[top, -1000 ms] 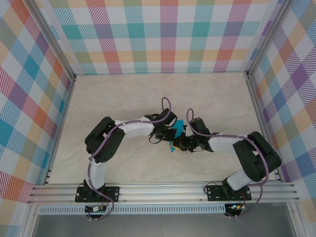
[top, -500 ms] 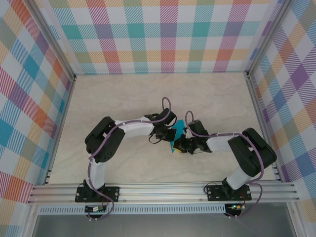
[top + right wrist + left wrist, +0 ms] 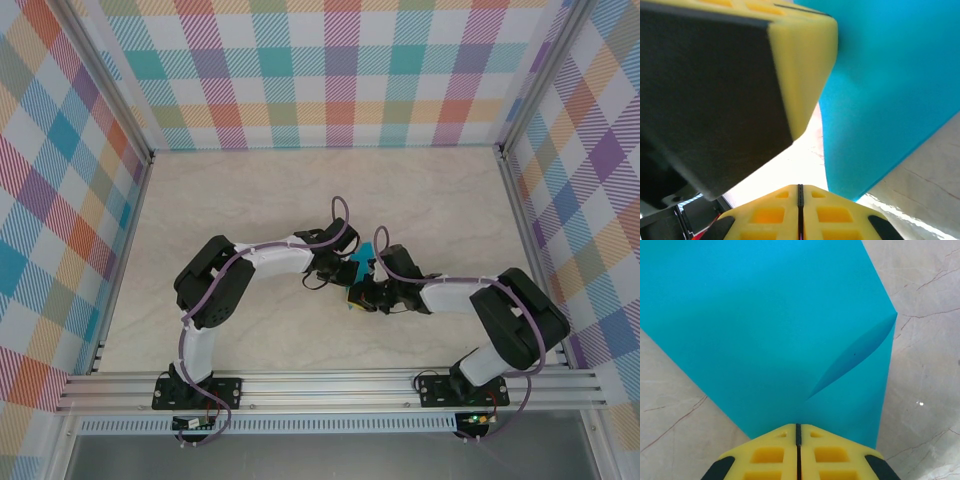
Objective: Fold a paper plane with a square sheet of paper (pick it up from the middle)
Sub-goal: Third fold the triangle at the center of the table.
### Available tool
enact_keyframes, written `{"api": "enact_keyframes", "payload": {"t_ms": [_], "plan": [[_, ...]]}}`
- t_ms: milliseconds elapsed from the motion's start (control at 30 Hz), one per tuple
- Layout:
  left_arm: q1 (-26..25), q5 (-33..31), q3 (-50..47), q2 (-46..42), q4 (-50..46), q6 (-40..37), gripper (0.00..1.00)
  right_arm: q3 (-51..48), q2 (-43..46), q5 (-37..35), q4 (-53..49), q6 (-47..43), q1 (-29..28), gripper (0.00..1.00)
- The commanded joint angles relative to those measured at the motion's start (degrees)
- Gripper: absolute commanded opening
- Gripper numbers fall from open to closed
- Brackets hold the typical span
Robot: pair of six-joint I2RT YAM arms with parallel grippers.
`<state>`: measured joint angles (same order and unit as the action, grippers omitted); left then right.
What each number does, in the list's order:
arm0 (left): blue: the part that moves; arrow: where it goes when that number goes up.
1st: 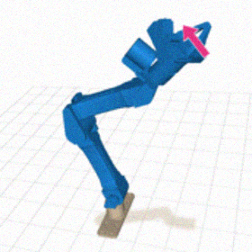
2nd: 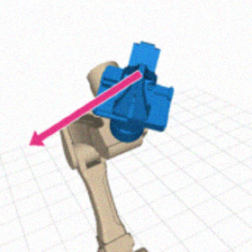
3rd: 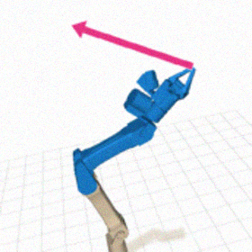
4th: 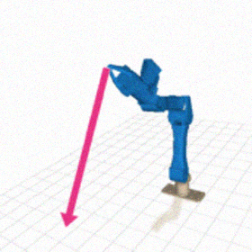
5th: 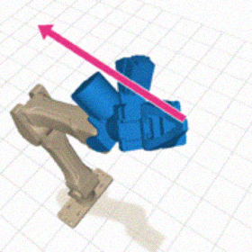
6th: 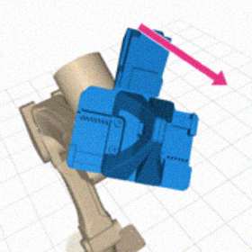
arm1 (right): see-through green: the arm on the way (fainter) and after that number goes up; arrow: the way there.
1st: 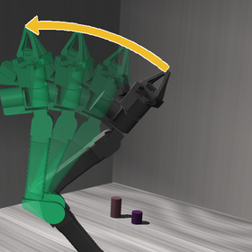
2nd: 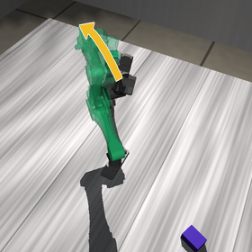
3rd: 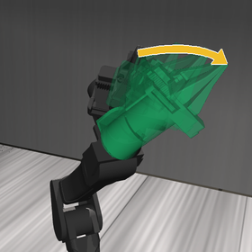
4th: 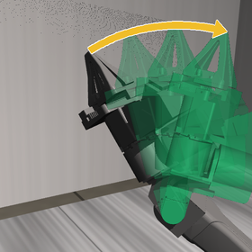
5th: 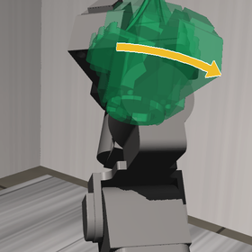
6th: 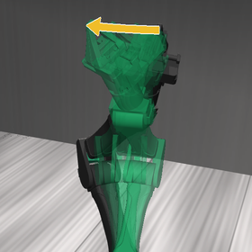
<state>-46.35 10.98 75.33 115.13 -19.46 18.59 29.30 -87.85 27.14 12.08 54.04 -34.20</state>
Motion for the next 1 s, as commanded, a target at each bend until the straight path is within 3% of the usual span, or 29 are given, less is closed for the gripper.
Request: {"api": "enact_keyframes", "payload": {"t_ms": [0, 200, 467, 800, 967], "plan": [[0.6, 1.1, 1.0, 1.5, -1.4, -0.8, 0.07, -1.0, -3.3, -0.5, 1.8, 0.4, -0.3, 0.08], [0.6, 0.9, 1.1, 1.5, -1.8, -1.1, 0.07, -1.4, -4.8, -1.9, 1.0, 1.1, -0.3, 0.08], [0.6, 0.8, 1.4, 1.4, -2.3, -1.4, 0.07, -0.7, 2.5, -1.5, -2.0, 0.5, -0.3, 0.09], [0.6, 1.0, 1.7, 1.6, -2.5, -1.4, 0.07, -0.7, -2.8, -0.5, -2.5, 0.0, -1.2, 0.08], [0.6, 0.8, 1.7, 1.4, -2.8, -1.5, 0.06, 0.2, -0.7, -1.4, -6.1, -1.2, -1.0, 0.08]]}}
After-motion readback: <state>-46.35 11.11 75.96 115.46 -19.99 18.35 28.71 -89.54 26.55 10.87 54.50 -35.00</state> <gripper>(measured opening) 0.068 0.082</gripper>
